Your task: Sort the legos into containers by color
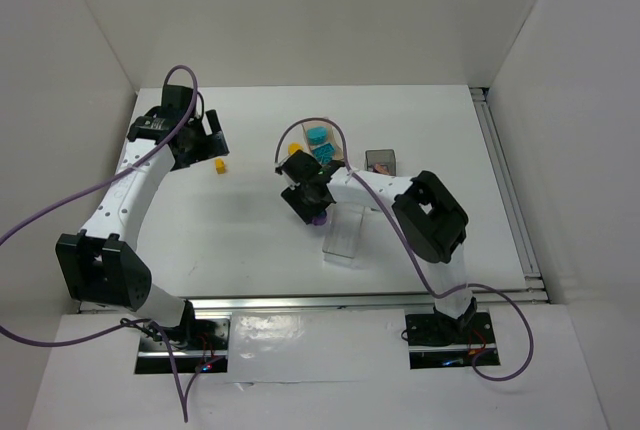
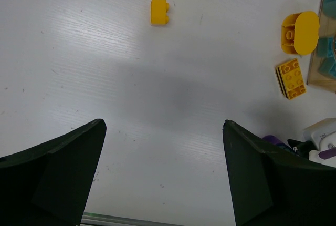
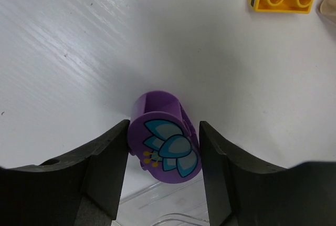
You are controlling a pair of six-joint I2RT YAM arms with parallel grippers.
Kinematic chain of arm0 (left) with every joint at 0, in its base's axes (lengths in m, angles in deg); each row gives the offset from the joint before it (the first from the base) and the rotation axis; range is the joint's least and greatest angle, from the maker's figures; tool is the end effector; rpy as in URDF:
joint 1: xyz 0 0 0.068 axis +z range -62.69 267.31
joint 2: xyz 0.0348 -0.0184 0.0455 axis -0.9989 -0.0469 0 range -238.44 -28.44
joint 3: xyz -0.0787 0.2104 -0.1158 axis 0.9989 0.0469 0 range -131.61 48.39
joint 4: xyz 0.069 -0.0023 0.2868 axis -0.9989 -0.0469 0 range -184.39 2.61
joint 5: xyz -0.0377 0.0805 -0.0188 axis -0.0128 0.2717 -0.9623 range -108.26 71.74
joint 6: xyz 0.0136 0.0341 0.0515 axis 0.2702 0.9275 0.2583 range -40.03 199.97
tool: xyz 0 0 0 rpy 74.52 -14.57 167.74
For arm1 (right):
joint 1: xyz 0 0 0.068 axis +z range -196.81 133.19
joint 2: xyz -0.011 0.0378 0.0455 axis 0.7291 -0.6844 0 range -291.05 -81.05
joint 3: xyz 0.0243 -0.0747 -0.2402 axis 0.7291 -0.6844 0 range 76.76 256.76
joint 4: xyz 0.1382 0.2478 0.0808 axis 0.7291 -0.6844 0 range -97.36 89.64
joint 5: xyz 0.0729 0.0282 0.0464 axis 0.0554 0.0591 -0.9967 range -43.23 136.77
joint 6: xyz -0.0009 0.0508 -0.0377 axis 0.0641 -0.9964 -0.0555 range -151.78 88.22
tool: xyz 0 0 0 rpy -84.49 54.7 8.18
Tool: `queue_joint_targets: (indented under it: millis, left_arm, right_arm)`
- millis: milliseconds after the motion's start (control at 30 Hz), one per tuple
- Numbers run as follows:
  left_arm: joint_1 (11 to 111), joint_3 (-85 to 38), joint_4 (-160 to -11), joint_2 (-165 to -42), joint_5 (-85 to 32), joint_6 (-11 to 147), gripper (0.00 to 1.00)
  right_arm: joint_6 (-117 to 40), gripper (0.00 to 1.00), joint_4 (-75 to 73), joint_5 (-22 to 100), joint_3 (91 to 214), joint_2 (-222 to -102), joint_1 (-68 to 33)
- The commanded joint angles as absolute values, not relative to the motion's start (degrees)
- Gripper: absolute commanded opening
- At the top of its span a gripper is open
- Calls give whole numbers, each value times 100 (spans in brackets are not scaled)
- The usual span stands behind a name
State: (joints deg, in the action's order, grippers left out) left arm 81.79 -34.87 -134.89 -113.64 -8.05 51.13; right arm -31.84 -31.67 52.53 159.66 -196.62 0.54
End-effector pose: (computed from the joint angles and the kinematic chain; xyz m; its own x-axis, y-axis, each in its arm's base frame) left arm 0.3604 -0.0261 0.3137 -0.6527 -0.4138 -0.6346 -0.3824 0.9031 -0.1956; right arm 0.3065 0.3257 0.1220 -0.6095 -0.6603 -0.4387 -0.7014 0.7071 -0.0897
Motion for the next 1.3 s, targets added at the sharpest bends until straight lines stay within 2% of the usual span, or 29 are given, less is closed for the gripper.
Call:
queue_joint_targets:
  millis: [0, 67, 300, 567, 833, 1000, 1033, 1067, 1133, 1233, 1267]
  left_arm:
    - [8178, -3712, -13494, -11211, -763, 5053, 100]
    - [8178, -3712, -13494, -11211, -763, 5053, 100]
    - [8178, -3712, -13494, -11211, -763, 5053, 100]
    - [8178, -3642, -13494, -11158, -877, 5000, 100]
    - [8178, -3528, -13335, -11211, -1281, 5114, 100]
    - [7959, -3344, -13283, -11325, -1572, 4948, 100]
    - [7906, -3343, -13283, -11386, -1572, 4947, 100]
    - [7905, -3343, -13283, -11456, -1572, 4947, 100]
    - [7844, -3343, -13283, -11535, -1519, 4894, 100]
    - [7844, -3492, -13283, -11676, -1414, 4894, 100]
    - [7844, -3493, -13344, -11677, -1413, 4894, 100]
  right_arm:
    - [-3152, 46, -3305, 5302, 15947, -19540, 21]
    - [-3152, 40, -3252, 5301, 16130, -19453, 99]
    - [-3625, 40, -2593, 6126, 16350, -18574, 4]
    - [-5442, 41, -2417, 6883, 15965, -18205, -1454]
    - [-5815, 42, -2487, 6839, 15534, -18203, -2316]
    - [-5868, 50, -2549, 6779, 15481, -18257, -2502]
    - [-5868, 64, -2549, 6778, 15481, -18257, -2502]
    - [-5868, 73, -2549, 6778, 15481, -18257, -2502]
    - [-5868, 84, -2619, 6987, 15533, -18257, -2502]
    - [-5763, 84, -2672, 7382, 15604, -18064, -2283]
    - [-5762, 80, -2672, 7445, 15665, -18011, -2212]
